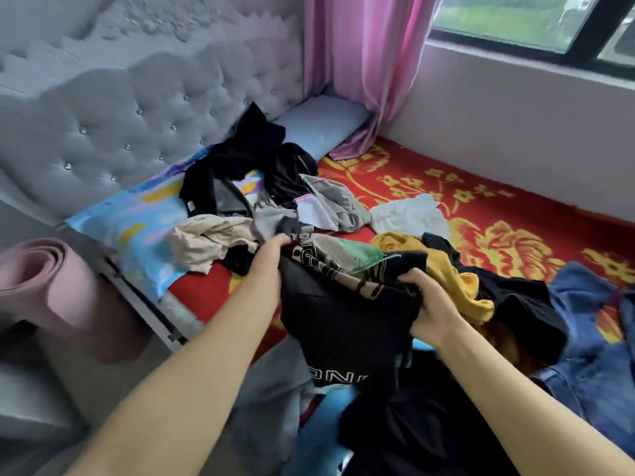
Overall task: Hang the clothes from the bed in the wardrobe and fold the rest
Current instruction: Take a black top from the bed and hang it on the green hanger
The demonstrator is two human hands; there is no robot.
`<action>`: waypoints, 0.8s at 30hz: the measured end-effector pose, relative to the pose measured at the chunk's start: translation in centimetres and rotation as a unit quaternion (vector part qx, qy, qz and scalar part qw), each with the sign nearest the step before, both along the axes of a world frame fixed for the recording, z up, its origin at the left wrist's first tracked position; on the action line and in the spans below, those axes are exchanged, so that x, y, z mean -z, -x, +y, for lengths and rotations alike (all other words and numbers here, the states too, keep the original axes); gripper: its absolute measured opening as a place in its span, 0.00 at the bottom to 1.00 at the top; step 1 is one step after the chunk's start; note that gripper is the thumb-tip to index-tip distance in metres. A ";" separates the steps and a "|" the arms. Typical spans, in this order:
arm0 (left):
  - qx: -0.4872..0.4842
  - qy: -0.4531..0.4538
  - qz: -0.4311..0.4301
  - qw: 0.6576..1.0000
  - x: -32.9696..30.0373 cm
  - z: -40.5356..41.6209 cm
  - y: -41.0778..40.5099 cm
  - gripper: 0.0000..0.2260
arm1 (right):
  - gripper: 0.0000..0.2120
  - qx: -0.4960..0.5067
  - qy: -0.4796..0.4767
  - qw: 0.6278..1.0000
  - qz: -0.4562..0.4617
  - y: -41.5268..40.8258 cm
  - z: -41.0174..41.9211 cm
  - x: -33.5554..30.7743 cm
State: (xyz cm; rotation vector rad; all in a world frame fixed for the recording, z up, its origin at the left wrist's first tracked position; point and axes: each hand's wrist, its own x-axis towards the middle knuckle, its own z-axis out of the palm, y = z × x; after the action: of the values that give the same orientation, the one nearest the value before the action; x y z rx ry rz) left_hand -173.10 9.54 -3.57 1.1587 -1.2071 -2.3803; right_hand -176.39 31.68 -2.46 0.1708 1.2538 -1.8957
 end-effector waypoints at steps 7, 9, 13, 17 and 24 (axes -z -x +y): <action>0.070 0.230 0.161 0.957 -8.8 -7.9 -9.8 0.12 | 0.10 -0.535 -0.298 0.754 0.238 -4.3 -5.6 2.4; 0.177 0.230 0.188 0.938 -11.4 -9.4 -14.1 0.11 | 0.08 -0.486 -0.347 0.685 0.417 -3.3 -9.7 -0.9; 0.253 0.194 0.245 0.916 -14.2 -12.9 -22.8 0.04 | 0.27 -0.306 -0.167 0.695 0.629 -6.2 -19.1 -7.0; 0.240 0.170 0.290 0.911 -15.9 -15.7 -30.9 0.07 | 0.26 -0.473 -0.029 0.519 0.711 -17.5 -27.1 -7.5; 0.010 0.276 0.057 0.959 -16.5 -22.0 -49.3 0.07 | 0.04 -0.401 0.027 0.606 0.687 -31.9 -35.5 -5.0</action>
State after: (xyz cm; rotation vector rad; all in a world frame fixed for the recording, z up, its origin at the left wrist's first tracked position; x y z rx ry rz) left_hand -123.76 -12.51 12.91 0.8149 -1.6933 -1.8922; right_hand -144.47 -3.80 2.52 -1.9107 1.6558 -0.9724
